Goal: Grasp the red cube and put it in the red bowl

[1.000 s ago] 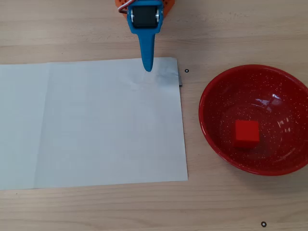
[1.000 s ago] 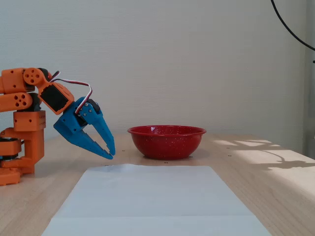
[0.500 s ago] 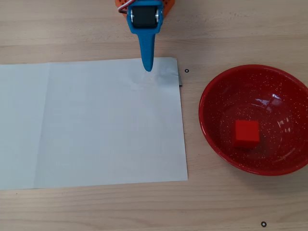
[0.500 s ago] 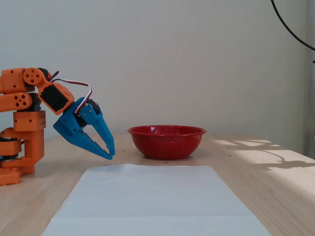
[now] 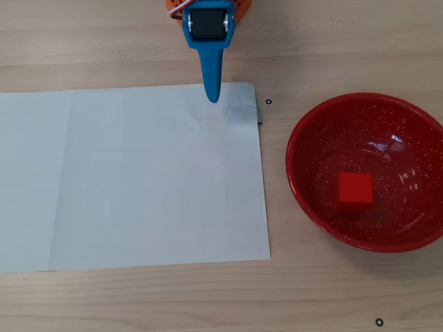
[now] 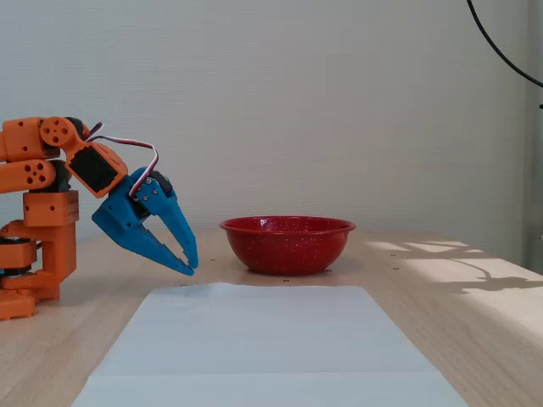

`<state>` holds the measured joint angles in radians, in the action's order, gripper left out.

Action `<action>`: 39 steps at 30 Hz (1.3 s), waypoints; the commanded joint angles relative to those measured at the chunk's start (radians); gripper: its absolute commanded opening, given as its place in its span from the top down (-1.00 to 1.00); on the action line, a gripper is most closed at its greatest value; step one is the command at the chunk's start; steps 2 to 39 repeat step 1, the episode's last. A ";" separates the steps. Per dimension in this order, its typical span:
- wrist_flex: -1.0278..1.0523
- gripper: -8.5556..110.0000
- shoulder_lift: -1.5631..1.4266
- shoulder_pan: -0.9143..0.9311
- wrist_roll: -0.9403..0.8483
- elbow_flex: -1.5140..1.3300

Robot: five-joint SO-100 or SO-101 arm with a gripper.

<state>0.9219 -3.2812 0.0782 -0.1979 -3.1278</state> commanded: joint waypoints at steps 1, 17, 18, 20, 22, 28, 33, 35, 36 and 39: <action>-0.002 0.85 -0.011 0.023 -0.011 -0.012; -0.002 0.85 -0.011 0.023 -0.011 -0.012; -0.002 0.85 -0.011 0.023 -0.011 -0.012; -0.002 0.85 -0.011 0.023 -0.011 -0.012; -0.002 0.85 -0.011 0.023 -0.011 -0.012; -0.002 0.85 -0.011 0.023 -0.011 -0.012; -0.002 0.85 -0.011 0.023 -0.011 -0.012; -0.002 0.85 -0.011 0.023 -0.011 -0.012; -0.002 0.85 -0.011 0.023 -0.011 -0.012; -0.002 0.85 -0.011 0.023 -0.011 -0.012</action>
